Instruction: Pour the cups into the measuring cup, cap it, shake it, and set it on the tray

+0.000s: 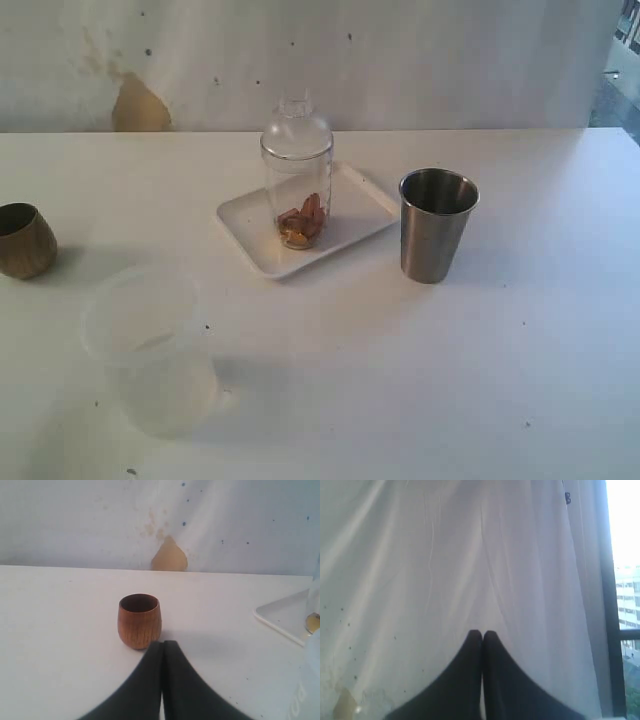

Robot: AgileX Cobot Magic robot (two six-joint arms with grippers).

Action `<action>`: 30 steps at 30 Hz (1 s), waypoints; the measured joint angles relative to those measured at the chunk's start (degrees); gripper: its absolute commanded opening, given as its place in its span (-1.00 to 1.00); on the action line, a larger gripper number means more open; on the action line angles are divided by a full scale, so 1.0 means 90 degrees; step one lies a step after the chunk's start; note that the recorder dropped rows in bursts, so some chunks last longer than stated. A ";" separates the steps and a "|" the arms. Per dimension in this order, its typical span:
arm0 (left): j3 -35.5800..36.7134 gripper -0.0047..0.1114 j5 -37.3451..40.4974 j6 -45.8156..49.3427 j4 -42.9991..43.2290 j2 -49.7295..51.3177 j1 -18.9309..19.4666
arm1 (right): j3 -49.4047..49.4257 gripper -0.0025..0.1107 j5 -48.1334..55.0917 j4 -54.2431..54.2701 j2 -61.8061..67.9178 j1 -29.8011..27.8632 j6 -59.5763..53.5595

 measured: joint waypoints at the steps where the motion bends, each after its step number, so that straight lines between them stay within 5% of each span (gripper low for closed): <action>1: 0.0000 -0.91 0.0000 0.0000 0.0000 0.0000 0.0000 | 0.0363 -0.96 0.0000 0.0000 -0.0036 -0.0025 0.0000; 6: 0.0000 -0.91 0.0000 0.0000 0.0000 0.0000 0.0000 | 0.1524 -0.96 0.0285 0.0000 -0.0036 -0.0126 -0.0094; 13: 0.0000 -0.91 0.0000 0.0000 0.0000 0.0000 0.0000 | 0.1578 -0.96 0.2288 0.0000 -0.0036 -0.0126 -0.1199; 30: 0.0000 -0.91 0.0000 0.0000 0.0000 0.0000 0.0000 | 0.1591 -0.96 0.2595 0.0000 -0.0036 -0.0126 -0.1237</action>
